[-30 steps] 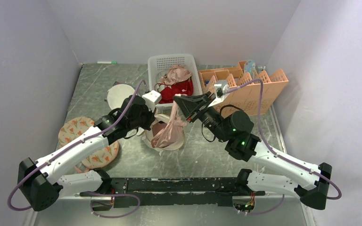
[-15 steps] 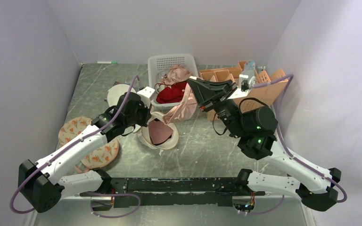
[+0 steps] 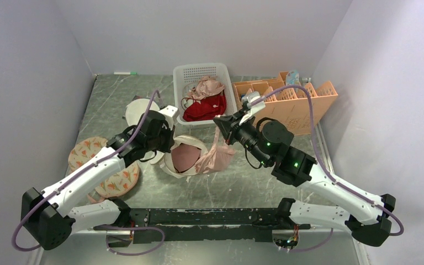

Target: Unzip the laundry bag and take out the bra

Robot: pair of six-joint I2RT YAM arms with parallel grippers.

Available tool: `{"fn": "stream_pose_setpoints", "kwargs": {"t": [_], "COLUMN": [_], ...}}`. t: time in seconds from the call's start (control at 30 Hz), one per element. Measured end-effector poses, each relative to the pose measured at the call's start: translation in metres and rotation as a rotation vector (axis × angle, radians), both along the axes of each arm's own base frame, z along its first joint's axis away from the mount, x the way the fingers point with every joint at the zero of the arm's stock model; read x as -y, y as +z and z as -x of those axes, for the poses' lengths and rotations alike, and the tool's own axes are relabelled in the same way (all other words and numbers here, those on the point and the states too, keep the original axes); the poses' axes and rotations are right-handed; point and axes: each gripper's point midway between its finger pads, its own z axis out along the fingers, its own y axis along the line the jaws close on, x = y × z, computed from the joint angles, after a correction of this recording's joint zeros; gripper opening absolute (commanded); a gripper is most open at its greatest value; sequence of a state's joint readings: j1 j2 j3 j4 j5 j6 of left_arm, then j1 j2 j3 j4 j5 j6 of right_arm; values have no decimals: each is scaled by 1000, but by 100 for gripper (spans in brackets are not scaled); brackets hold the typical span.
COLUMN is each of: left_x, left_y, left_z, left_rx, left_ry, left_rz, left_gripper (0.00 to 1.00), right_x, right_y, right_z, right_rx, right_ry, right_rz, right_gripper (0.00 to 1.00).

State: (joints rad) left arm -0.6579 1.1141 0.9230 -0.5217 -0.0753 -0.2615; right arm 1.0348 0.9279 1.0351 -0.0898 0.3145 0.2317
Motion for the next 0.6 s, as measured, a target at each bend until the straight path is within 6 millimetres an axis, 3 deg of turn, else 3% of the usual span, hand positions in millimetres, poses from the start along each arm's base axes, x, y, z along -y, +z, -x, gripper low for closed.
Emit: {"fn": "stream_pose_setpoints", "kwargs": {"t": [0.1, 0.3, 0.43, 0.6], "left_x": [-5, -10, -13, -17], "left_y": [-2, 11, 13, 13], "left_z": [5, 9, 9, 7], "left_rx": [3, 53, 60, 61], "left_ry": [8, 11, 17, 23], "left_rz": [2, 33, 37, 38], "left_gripper": [7, 7, 7, 7], "right_x": [5, 12, 20, 18], "right_y": [2, 36, 65, 72], "right_z": [-7, -45, -95, -154], "right_rx": [13, 92, 149, 182], "right_ry": [-46, -186, -260, -296], "right_rz": [26, 34, 7, 20], "right_gripper": [0, 0, 0, 0]}}
